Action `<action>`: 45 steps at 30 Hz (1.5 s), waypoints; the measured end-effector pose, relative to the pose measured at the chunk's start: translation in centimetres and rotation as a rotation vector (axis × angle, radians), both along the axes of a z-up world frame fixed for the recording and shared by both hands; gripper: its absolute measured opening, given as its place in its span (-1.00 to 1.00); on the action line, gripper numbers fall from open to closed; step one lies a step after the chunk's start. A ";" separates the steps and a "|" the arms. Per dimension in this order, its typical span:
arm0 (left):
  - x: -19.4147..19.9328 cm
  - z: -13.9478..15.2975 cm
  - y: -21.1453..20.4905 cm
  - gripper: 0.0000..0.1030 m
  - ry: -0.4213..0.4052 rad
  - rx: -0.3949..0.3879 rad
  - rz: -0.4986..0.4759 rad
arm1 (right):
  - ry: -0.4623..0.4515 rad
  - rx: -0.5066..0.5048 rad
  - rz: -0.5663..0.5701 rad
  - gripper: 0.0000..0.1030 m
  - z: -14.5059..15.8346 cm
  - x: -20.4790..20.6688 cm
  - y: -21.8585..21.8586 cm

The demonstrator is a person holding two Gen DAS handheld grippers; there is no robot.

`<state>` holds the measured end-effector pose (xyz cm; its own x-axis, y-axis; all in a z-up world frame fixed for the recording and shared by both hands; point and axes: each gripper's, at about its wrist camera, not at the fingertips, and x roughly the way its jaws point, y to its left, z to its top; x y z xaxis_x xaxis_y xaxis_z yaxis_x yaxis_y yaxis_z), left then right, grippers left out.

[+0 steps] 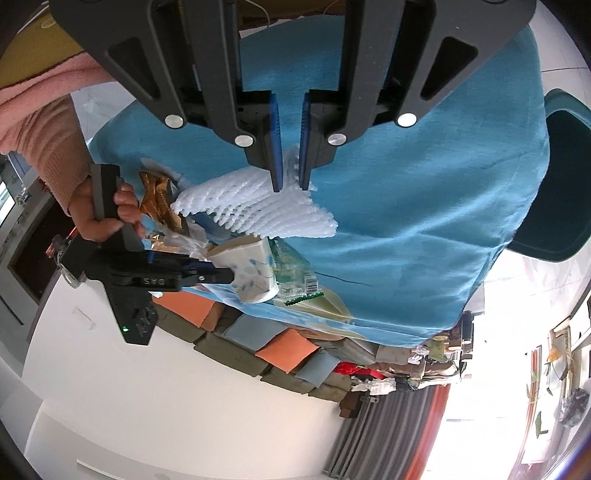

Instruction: Collect trash

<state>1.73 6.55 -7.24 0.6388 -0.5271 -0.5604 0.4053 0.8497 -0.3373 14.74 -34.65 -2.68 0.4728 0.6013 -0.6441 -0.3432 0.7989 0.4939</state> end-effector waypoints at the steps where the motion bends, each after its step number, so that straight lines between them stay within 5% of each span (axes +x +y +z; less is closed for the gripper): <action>1: 0.1 0.0 0.1 -0.82 0.000 0.003 0.002 | -0.006 -0.003 0.012 -0.47 0.2 -0.3 0.3; 6: 0.6 -0.7 0.1 -0.77 0.015 0.013 0.001 | -0.024 -0.042 0.065 -0.29 0.5 -1.3 2.0; 9: 1.0 -1.2 0.1 -0.56 0.031 0.002 0.004 | -0.006 -0.016 0.069 -0.28 0.1 -1.2 2.3; 13: 1.4 -1.5 0.1 -0.31 0.046 -0.010 -0.001 | 0.003 0.028 0.073 -0.54 -0.3 -1.1 2.0; 18: 1.7 -1.7 0.2 -0.32 0.064 -0.035 -0.013 | -0.032 0.049 0.074 -0.63 0.3 -2.1 1.9; 26: 1.6 -1.9 0.0 -0.67 0.064 -0.039 -0.015 | -0.125 -0.015 0.122 -0.63 1.5 -3.6 3.0; 29: 1.6 -1.9 0.0 -0.73 0.060 -0.034 -0.011 | -0.108 -0.020 0.131 -0.48 0.9 -3.4 3.3; 36: 1.7 -1.8 -0.1 -0.74 0.058 -0.024 -0.005 | 0.019 0.050 0.050 0.22 -1.0 -1.7 3.0; 45: 1.4 -1.9 0.0 -0.77 0.058 -0.025 -0.002 | 0.126 0.173 0.006 0.22 -2.1 -0.4 2.9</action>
